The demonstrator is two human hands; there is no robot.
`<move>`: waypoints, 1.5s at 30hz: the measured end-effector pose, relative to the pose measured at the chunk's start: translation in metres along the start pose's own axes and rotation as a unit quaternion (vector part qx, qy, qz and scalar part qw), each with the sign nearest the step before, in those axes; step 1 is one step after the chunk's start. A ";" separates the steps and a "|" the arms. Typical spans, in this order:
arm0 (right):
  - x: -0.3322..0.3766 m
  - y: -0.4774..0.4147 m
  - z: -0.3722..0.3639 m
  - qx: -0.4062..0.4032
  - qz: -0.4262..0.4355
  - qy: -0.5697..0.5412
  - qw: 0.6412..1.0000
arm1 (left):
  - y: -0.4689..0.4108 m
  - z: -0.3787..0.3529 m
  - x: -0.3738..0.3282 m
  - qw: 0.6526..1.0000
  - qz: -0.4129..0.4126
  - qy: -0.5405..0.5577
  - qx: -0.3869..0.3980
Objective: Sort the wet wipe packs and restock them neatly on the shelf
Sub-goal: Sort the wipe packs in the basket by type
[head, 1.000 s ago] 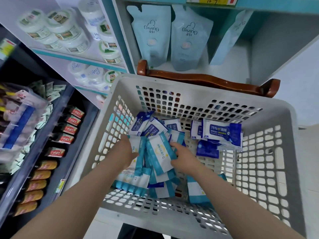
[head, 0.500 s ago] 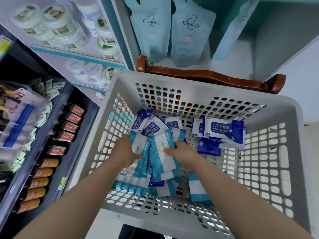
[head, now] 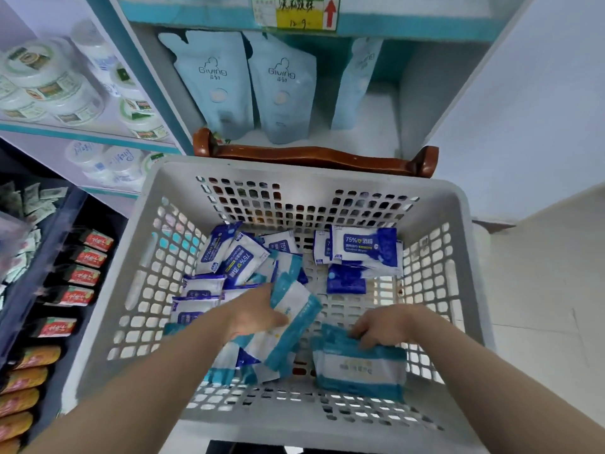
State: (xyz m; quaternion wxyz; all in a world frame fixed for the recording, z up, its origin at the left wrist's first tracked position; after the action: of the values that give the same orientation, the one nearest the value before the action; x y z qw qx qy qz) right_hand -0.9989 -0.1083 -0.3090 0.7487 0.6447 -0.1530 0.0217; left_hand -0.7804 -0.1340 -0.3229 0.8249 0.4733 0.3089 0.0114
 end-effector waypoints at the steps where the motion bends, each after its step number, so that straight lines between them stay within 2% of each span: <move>1: -0.004 0.003 -0.001 -0.001 0.000 -0.008 1.000 | -0.005 -0.010 -0.009 1.000 -0.004 -0.024 0.018; 4: -0.014 0.007 0.003 -0.066 0.003 -0.057 0.996 | -0.021 -0.034 -0.028 0.995 -0.015 -0.092 0.042; 7: -0.029 0.003 0.009 -0.171 0.011 -0.182 0.968 | -0.033 -0.046 -0.038 0.989 -0.025 -0.141 0.034; 9: -0.032 0.002 0.007 -0.194 0.029 -0.214 0.957 | -0.038 -0.047 -0.041 0.989 -0.029 -0.145 0.019; 11: -0.032 -0.003 -0.001 -0.164 0.029 -0.223 0.961 | -0.041 -0.041 -0.043 0.989 -0.027 -0.144 -0.017; 13: -0.032 -0.005 -0.003 -0.171 0.019 -0.225 0.959 | -0.042 -0.035 -0.042 0.988 -0.018 -0.150 -0.035; 16: -0.032 -0.011 -0.003 -0.198 0.027 -0.243 0.949 | -0.045 -0.041 -0.030 0.982 0.020 -0.188 -0.002; 20: -0.021 -0.018 -0.011 -0.159 0.032 -0.196 0.967 | -0.045 -0.068 -0.008 0.962 0.062 -0.257 0.068; 23: -0.026 -0.020 -0.014 -0.142 0.015 -0.164 0.976 | -0.047 -0.077 -0.004 0.966 0.046 -0.238 0.094; 30: -0.026 -0.018 -0.013 -0.163 0.012 -0.129 0.978 | -0.056 -0.078 -0.006 0.978 0.001 -0.195 0.080; 33: -0.027 -0.019 -0.008 -0.169 0.025 -0.172 0.970 | -0.059 -0.068 -0.007 0.985 0.007 -0.161 0.060; 36: -0.025 -0.022 -0.012 -0.138 0.028 -0.159 0.977 | -0.059 -0.054 -0.009 0.967 0.001 -0.255 0.007; 40: -0.023 -0.026 -0.021 -0.124 0.029 -0.119 0.985 | -0.059 -0.077 -0.003 0.941 -0.002 -0.332 0.059; 42: -0.023 -0.027 -0.020 -0.118 0.028 -0.104 0.987 | -0.062 -0.081 -0.005 0.932 -0.012 -0.356 0.066; 45: -0.019 -0.026 -0.010 -0.129 0.034 -0.103 0.986 | -0.061 -0.068 -0.011 0.941 -0.019 -0.335 0.045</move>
State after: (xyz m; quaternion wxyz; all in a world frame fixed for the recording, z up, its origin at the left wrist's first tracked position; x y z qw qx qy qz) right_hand -1.0090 -0.0999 -0.3396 0.8044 0.5360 -0.2532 -0.0392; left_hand -0.8415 -0.1184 -0.3901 0.8585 0.4806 0.0241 -0.1773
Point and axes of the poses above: each hand's wrist, its own y-axis away from the middle knuckle, its own z-axis out of the back of the hand, x = y × z, the point moved 5 cm from there along -y, towards the middle knuckle, and after that the axes turned 9 degrees about -y, right-handed, at the moved point
